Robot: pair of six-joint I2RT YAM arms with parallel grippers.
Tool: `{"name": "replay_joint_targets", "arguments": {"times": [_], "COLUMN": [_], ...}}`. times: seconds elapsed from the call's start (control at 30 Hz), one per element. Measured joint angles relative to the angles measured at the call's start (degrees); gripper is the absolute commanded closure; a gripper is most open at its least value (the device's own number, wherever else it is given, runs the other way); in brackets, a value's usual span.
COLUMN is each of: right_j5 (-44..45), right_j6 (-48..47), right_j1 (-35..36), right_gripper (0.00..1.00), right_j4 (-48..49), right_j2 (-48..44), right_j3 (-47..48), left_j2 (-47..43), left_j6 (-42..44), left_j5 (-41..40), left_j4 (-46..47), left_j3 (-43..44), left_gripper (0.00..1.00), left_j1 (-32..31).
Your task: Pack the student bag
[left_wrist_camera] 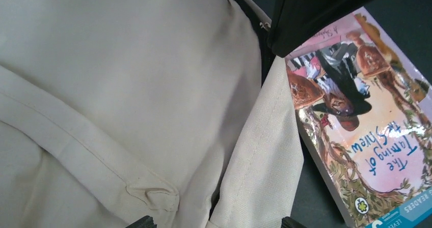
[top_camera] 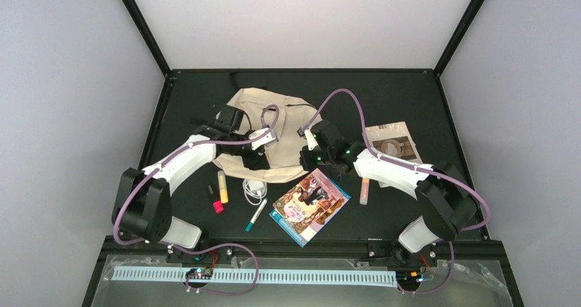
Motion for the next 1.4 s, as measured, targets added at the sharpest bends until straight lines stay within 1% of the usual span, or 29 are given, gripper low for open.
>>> {"name": "replay_joint_targets", "arguments": {"times": [0.13, 0.17, 0.23, 0.4, 0.5, 0.53, 0.63, 0.7, 0.73, 0.87, 0.97, 1.07, 1.17, 1.33, 1.4], "right_j5": [-0.17, -0.17, -0.17, 0.07, 0.57, 0.68, 0.59, 0.02, -0.98, -1.86, -2.38, -2.80, -3.06, -2.69, -2.78], "right_j6": [0.07, 0.07, 0.07, 0.07, 0.48, 1.03, 2.99, 4.92, 7.52, 9.62, 11.67, 13.81, 16.04, 19.10, 19.89], "right_j1": [0.00, 0.00, 0.00, 0.00, -0.26, -0.57, -2.16, -3.50, -4.68, -4.79, -5.35, -6.78, -7.78, -8.33, -8.74], "right_gripper": [0.99, 0.99, 0.99, 0.99, 0.99, 0.99, 0.99, 0.99, 0.99, 0.99, 0.99, 0.99, 0.99, 0.99, 0.99], "right_j4": [0.94, 1.25, 1.60, 1.97, 2.16, 2.45, 4.02, 5.60, 7.48, 9.16, 10.82, 12.22, 12.63, 13.99, 14.69], "right_j2": [0.00, 0.00, 0.00, -0.02, -0.50, -0.98, -2.69, -3.72, -3.91, -3.32, -3.10, -3.50, -4.50, -6.71, -6.69], "right_j3": [-0.15, -0.31, -0.57, -0.59, -0.70, -0.96, -2.43, -3.85, -5.16, -5.38, -5.84, -6.95, -8.00, -10.43, -10.86], "left_j2": [1.40, 1.88, 3.17, 5.44, 5.84, 5.84, 6.62, 8.17, 10.45, 12.52, 13.25, 14.36, 15.17, 15.21, 15.37], "left_j6": [1.84, 2.25, 2.89, 3.28, 2.14, 1.68, 0.11, -1.29, -2.49, -2.58, -1.88, -1.38, -1.53, -3.58, -4.79], "left_j5": [-2.64, -3.08, -3.89, -6.08, -7.21, -7.48, -7.63, -7.74, -8.00, -8.37, -8.81, -10.03, -10.32, -7.98, -7.26], "left_j4": [0.66, 0.94, 1.46, 3.28, 5.18, 6.08, 7.65, 9.79, 12.70, 12.96, 12.79, 12.46, 11.67, 11.78, 12.55], "left_j3": [-0.07, -0.11, -0.26, -0.98, -0.96, -0.87, 0.61, 2.58, 4.39, 5.86, 5.90, 6.84, 7.82, 8.72, 8.72], "left_gripper": [0.39, 0.43, 0.45, 0.58, 0.62, 0.63, 0.58, 0.49, 0.44, 0.39, 0.40, 0.42, 0.43, 0.44, 0.42], "left_j1": [-2.38, -3.02, -3.82, -4.50, -4.50, -4.50, -4.61, -4.83, -5.57, -7.17, -9.09, -10.88, -11.50, -11.52, -11.82]}}
